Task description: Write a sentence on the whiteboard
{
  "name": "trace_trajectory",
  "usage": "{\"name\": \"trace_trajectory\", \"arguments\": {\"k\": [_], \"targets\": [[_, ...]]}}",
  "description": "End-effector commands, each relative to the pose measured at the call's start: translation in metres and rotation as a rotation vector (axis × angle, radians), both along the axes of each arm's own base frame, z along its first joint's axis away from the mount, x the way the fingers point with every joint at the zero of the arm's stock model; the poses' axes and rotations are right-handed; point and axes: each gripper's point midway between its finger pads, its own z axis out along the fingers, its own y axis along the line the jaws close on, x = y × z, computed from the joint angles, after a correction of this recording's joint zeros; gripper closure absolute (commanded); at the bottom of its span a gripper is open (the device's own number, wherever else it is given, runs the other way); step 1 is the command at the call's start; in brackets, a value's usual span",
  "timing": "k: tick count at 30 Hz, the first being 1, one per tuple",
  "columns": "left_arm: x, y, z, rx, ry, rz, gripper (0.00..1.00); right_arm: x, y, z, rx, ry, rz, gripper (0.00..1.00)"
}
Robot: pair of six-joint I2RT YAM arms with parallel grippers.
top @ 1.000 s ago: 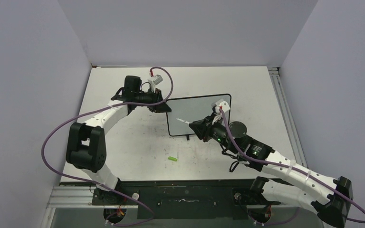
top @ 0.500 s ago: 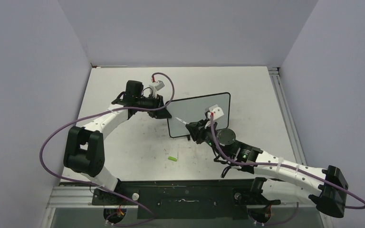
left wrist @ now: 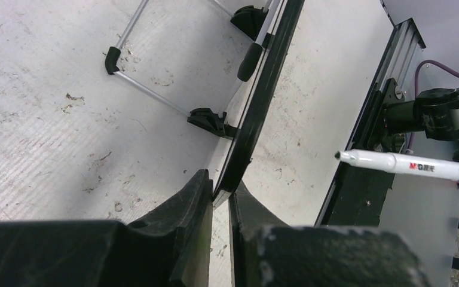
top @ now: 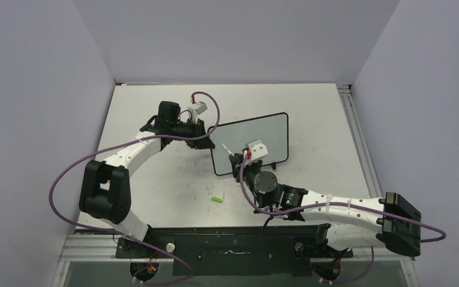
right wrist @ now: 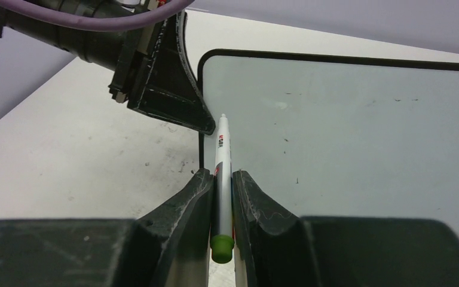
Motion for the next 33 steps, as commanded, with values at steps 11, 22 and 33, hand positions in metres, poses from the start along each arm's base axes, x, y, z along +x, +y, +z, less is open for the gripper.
{"name": "trace_trajectory", "arguments": {"k": [11, 22, 33], "targets": [[0.004, 0.006, 0.012, 0.156, -0.204, 0.043, 1.0, 0.018, 0.005, 0.037, 0.105, -0.084, -0.067, 0.95], [-0.007, -0.004, -0.011, 0.242, -0.18, 0.001, 1.0, 0.02, 0.002, 0.037, 0.133, -0.081, -0.047, 0.95], [-0.007, -0.004, -0.011, 0.244, -0.183, -0.002, 1.0, 0.026, 0.005, 0.033, 0.134, -0.077, -0.043, 0.95]]}}
